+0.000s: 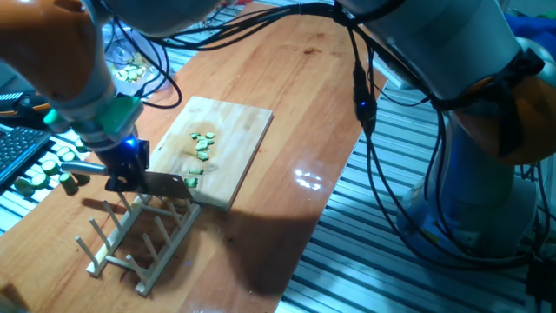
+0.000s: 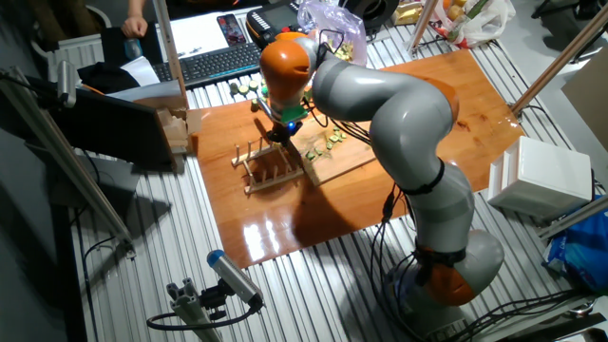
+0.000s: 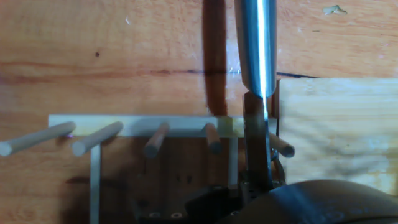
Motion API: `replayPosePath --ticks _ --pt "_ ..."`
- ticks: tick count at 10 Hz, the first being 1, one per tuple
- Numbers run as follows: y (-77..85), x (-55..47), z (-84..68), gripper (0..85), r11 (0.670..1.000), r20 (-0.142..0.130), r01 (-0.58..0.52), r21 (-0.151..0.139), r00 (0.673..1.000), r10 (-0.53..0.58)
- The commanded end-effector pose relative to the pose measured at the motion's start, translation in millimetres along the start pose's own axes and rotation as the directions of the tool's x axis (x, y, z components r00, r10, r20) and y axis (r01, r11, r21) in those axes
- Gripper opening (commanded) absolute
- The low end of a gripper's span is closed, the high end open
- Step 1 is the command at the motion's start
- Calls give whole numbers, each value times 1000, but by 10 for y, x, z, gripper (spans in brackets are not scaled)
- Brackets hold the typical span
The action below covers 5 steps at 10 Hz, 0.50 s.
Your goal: Chop the cucumber into shreds
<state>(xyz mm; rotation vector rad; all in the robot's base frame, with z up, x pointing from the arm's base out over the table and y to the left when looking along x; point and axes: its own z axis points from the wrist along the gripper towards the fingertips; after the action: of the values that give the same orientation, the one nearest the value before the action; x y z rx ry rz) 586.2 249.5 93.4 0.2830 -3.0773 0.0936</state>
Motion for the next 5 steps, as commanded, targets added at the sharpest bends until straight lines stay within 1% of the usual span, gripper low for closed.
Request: replayPosePath --ticks 1,2,4,5 --pt "-2 19 28 0 1000 -4 -1 8 1000 1" --pt "-18 36 71 0 1000 -6 5 14 1000 -5" --pt "-35 69 174 0 1000 -1 1 9 1000 -1" --pt "-17 66 200 0 1000 -7 2 22 1000 -2"
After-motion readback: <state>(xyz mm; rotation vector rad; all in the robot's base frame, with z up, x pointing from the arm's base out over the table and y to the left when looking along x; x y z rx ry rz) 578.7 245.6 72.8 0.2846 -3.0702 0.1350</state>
